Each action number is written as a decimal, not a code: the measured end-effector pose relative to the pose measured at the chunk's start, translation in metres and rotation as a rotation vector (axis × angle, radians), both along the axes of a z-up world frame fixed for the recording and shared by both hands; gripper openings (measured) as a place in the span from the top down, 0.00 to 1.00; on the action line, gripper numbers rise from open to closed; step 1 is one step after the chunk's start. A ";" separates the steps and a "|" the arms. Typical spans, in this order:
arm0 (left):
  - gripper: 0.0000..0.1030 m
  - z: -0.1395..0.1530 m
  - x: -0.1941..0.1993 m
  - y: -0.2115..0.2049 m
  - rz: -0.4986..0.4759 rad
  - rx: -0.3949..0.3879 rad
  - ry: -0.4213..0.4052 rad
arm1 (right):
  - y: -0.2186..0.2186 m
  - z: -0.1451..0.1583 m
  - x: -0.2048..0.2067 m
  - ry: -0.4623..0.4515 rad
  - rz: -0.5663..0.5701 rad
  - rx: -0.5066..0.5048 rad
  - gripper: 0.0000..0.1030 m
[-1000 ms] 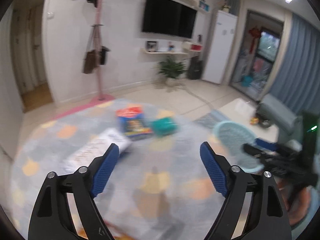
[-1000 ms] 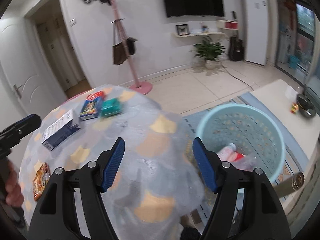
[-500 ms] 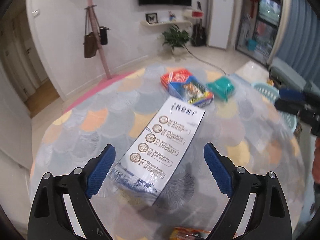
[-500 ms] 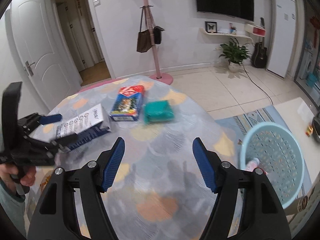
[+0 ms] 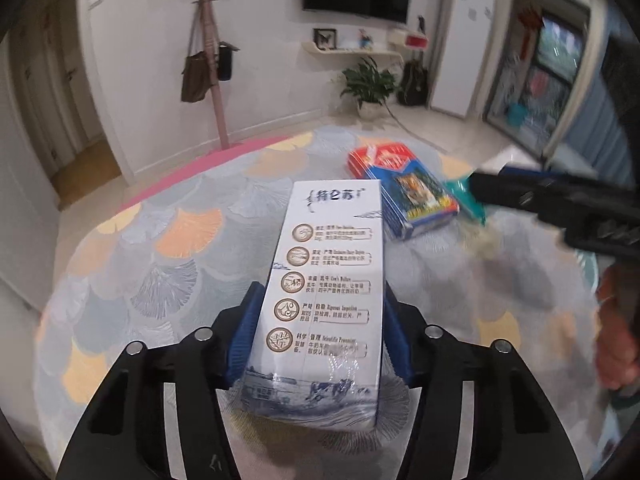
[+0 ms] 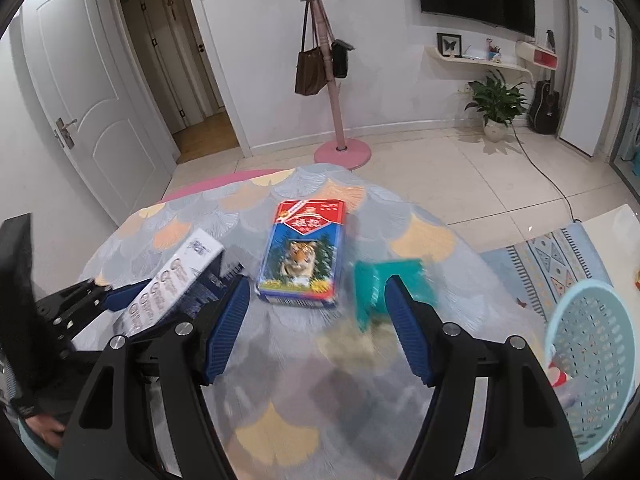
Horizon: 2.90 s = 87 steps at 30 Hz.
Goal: Collect trash
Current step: 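Grasp the white milk carton with the left tool while the right tool grasps the tiger card box, then carry carton and tiger box over the basket and open both tools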
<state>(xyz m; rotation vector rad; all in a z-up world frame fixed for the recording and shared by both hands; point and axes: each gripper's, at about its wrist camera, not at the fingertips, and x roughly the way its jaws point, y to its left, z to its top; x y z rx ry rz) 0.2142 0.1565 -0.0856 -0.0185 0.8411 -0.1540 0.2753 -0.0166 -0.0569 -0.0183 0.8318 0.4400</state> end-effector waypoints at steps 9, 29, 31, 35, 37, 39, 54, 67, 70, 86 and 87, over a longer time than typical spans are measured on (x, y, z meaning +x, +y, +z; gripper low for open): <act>0.50 -0.002 -0.007 0.034 0.168 -0.107 -0.087 | 0.040 -0.021 0.037 0.010 -0.040 -0.030 0.36; 0.50 0.022 -0.023 0.019 0.267 0.047 -0.229 | 0.067 -0.018 0.018 -0.229 -0.094 -0.178 0.44; 0.50 0.024 -0.025 0.017 0.287 0.089 -0.254 | 0.065 -0.013 0.008 -0.276 -0.103 -0.171 0.44; 0.50 0.032 -0.024 0.018 0.296 0.094 -0.262 | 0.054 -0.003 -0.008 -0.293 -0.104 -0.154 0.44; 0.50 0.041 -0.029 0.016 0.300 0.080 -0.270 | 0.045 0.006 -0.023 -0.310 -0.099 -0.137 0.44; 0.50 0.051 -0.034 0.012 0.289 0.067 -0.283 | 0.031 0.022 -0.040 -0.353 -0.105 -0.136 0.44; 0.50 0.122 -0.067 -0.117 0.064 0.037 -0.418 | -0.138 0.093 -0.109 -0.430 -0.336 0.008 0.44; 0.50 0.104 -0.041 -0.253 -0.144 -0.032 -0.324 | -0.302 0.042 -0.105 -0.265 -0.565 0.143 0.44; 0.50 0.087 -0.027 -0.282 -0.180 -0.051 -0.265 | -0.324 0.026 -0.098 -0.222 -0.596 0.147 0.44; 0.50 -0.003 0.042 -0.360 -0.285 -0.027 -0.018 | -0.413 -0.095 -0.053 0.157 -0.708 0.248 0.42; 0.50 -0.005 0.044 -0.360 -0.288 -0.034 -0.016 | -0.414 -0.096 -0.052 0.158 -0.709 0.253 0.42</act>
